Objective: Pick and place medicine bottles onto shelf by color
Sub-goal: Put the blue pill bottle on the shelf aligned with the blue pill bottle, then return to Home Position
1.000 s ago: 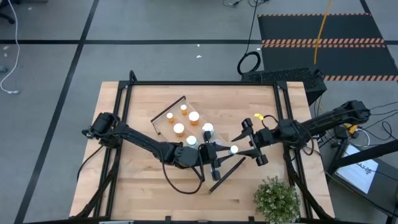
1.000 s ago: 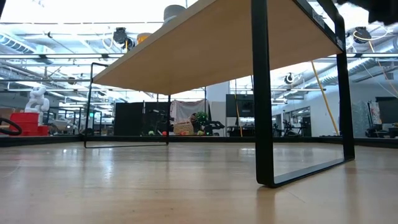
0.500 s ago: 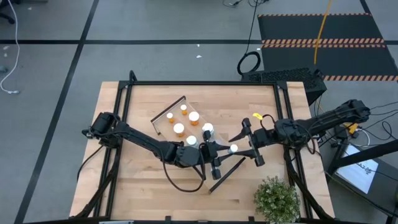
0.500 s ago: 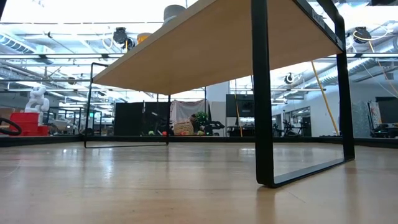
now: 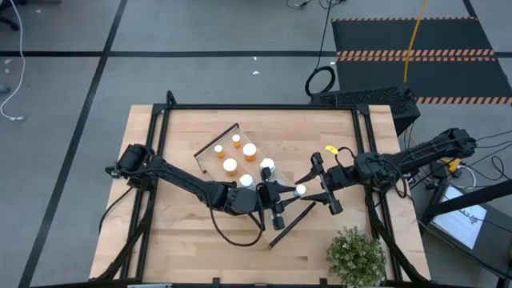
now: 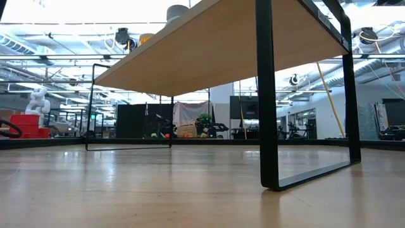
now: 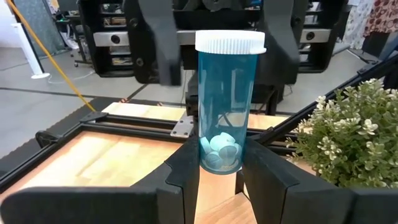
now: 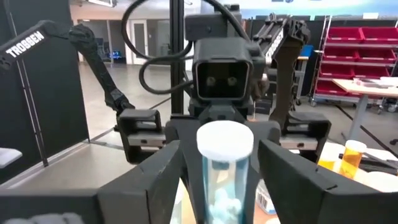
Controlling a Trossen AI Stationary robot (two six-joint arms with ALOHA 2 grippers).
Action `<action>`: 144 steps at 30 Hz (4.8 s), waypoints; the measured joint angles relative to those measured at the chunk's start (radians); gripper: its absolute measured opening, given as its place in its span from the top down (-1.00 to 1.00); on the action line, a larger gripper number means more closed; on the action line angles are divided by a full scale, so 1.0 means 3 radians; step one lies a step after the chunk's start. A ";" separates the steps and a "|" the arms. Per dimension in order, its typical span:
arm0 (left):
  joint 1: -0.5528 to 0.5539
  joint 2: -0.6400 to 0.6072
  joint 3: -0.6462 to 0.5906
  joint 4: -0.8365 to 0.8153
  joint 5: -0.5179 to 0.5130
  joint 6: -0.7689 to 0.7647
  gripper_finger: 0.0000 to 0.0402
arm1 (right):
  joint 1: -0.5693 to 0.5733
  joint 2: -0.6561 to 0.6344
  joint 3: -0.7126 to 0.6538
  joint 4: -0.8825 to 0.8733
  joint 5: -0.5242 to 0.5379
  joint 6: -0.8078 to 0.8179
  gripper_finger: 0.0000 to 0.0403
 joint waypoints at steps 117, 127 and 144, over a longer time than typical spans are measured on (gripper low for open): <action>-0.0570 -0.0851 0.0000 -0.1279 -0.0500 0.0062 -0.09 | -0.0117 0.0882 -0.0198 0.0190 -0.0434 0.0126 0.24; -0.0570 -0.0851 0.0000 -0.1282 -0.0500 0.0062 -0.09 | -0.0117 0.0804 -0.0198 0.0195 -0.0430 0.0150 -0.15; -0.0798 -0.1581 0.0000 -0.2252 -0.1171 -0.0049 -0.09 | -0.0637 -0.0454 -0.0151 -0.0522 -0.0328 0.0025 0.00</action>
